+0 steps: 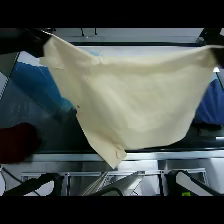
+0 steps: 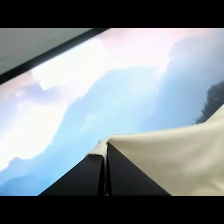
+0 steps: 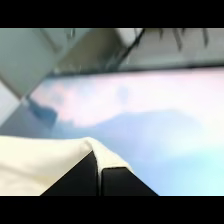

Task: Fold the shirts.

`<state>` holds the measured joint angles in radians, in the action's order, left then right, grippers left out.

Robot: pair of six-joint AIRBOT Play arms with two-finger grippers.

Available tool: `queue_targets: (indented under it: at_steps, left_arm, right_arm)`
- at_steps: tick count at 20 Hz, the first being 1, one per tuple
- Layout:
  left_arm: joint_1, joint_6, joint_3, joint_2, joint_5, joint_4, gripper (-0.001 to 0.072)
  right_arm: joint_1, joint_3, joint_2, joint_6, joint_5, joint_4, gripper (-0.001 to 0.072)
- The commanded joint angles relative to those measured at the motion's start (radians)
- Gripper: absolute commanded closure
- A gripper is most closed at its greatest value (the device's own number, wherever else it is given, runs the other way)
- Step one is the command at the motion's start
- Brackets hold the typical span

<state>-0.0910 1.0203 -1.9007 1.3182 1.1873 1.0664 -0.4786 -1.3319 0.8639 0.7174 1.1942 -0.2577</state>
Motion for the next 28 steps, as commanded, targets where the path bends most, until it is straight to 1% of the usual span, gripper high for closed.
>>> queue_targets:
  at_steps: [1, 3, 6, 7, 8, 10, 12, 14, 15, 16, 17, 18, 19, 20, 21, 23, 25, 26, 27, 28]
  left_arm:
    - [-0.035, 0.024, 0.005, 0.137, -0.017, 0.033, 0.0697]
    - [-0.020, 0.006, -0.001, 0.204, -0.053, 0.041, 0.0697]
    - [0.009, 0.010, -0.119, 0.330, -0.026, 0.042, 0.0697]
    - [0.017, 0.029, -0.167, 0.369, -0.018, 0.041, 0.0697]
    - [0.023, 0.052, -0.193, 0.391, -0.021, 0.040, 0.0697]
    - [0.024, 0.062, -0.179, 0.401, -0.045, 0.040, 0.0696]
    - [0.020, 0.063, -0.113, 0.395, -0.061, 0.039, 0.0696]
    - [0.010, 0.063, -0.055, 0.397, -0.059, 0.039, 0.0694]
    - [0.010, 0.075, -0.031, 0.397, -0.056, 0.039, 0.0693]
    - [0.010, 0.098, -0.016, 0.397, -0.048, 0.039, 0.0688]
    - [0.010, 0.115, -0.011, 0.397, -0.019, 0.040, 0.0335]
    - [0.016, 0.149, -0.012, 0.398, 0.014, 0.040, 0.0038]
    - [0.030, 0.174, -0.012, 0.394, 0.055, 0.039, 0.0046]
    - [0.042, 0.203, -0.012, 0.388, 0.094, 0.039, 0.0046]
    - [0.062, 0.231, -0.012, 0.381, 0.138, 0.040, 0.0046]
    - [0.103, 0.262, -0.012, 0.374, 0.254, 0.037, 0.0047]
    - [0.139, 0.284, 0.037, 0.368, 0.385, 0.034, 0.0048]
    - [0.154, 0.299, 0.118, 0.347, 0.395, 0.032, 0.0051]
    - [0.165, 0.301, 0.224, 0.318, 0.396, 0.032, 0.0144]
    - [0.169, 0.299, 0.330, 0.290, 0.380, 0.032, 0.0196]
  right_arm:
    - [0.272, 0.029, 0.236, 0.046, -0.217, -0.158, 0.0689]
    - [0.320, 0.011, 0.372, 0.054, -0.316, -0.158, 0.0689]
    - [0.315, -0.116, 0.555, 0.102, -0.327, -0.158, 0.0689]
    - [0.311, -0.167, 0.594, 0.129, -0.325, -0.158, 0.0689]
    - [0.306, -0.221, 0.627, 0.149, -0.315, -0.158, 0.0689]
    - [0.301, -0.285, 0.657, 0.167, -0.311, -0.158, 0.0689]
    - [0.298, -0.294, 0.658, 0.171, -0.320, -0.159, 0.0689]
    - [0.290, -0.294, 0.664, 0.171, -0.298, -0.176, 0.0684]
    - [0.287, -0.294, 0.666, 0.175, -0.276, -0.199, 0.0651]
    - [0.281, -0.294, 0.666, 0.188, -0.243, -0.229, 0.0486]
    - [0.268, -0.294, 0.665, 0.235, -0.199, -0.269, 0.0323]
    - [0.250, -0.294, 0.664, 0.277, -0.147, -0.290, 0.0335]
    - [0.225, -0.294, 0.660, 0.304, -0.093, -0.298, 0.0348]
    - [0.196, -0.294, 0.654, 0.304, -0.039, -0.298, 0.0481]
    - [0.169, -0.294, 0.644, 0.304, 0.000, -0.298, 0.0506]
    - [0.117, -0.291, 0.616, 0.304, 0.056, -0.300, 0.0465]
    - [0.087, -0.264, 0.583, 0.300, 0.105, -0.319, 0.0466]
    - [0.080, -0.237, 0.563, 0.300, 0.120, -0.354, 0.0466]
    - [0.080, -0.199, 0.541, 0.300, 0.123, -0.408, 0.0466]
    - [0.080, -0.159, 0.520, 0.300, 0.116, -0.458, 0.0467]
